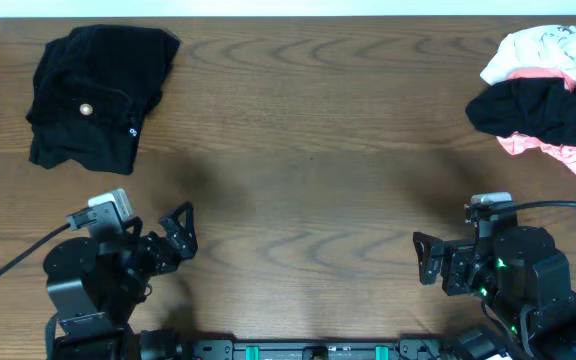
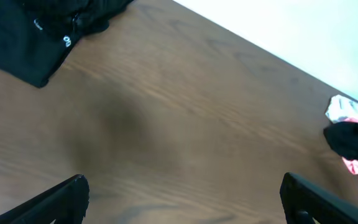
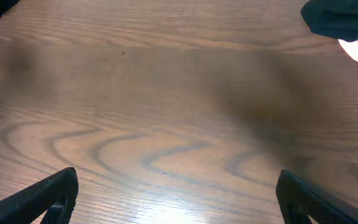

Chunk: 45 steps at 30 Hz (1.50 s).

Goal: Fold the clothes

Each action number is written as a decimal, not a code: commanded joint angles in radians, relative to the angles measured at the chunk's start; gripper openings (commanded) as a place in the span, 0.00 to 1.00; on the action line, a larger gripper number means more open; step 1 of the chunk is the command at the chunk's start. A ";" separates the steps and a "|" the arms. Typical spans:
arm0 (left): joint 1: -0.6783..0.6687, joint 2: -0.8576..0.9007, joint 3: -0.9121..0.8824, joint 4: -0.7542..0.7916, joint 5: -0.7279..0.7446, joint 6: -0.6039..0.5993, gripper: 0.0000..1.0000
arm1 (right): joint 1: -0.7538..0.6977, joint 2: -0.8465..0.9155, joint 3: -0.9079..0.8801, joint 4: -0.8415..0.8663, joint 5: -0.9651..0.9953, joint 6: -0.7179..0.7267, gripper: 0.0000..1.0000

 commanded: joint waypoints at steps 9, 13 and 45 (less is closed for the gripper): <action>-0.027 -0.208 -0.145 0.075 -0.074 0.037 0.98 | 0.010 -0.002 -0.006 -0.002 -0.004 0.010 0.99; -0.035 -0.373 -0.360 0.282 -0.034 0.037 0.98 | 0.010 -0.002 -0.006 -0.002 -0.004 0.010 0.99; -0.114 -0.463 -0.737 0.715 -0.007 0.029 0.98 | 0.010 -0.002 -0.006 -0.002 -0.004 0.010 0.99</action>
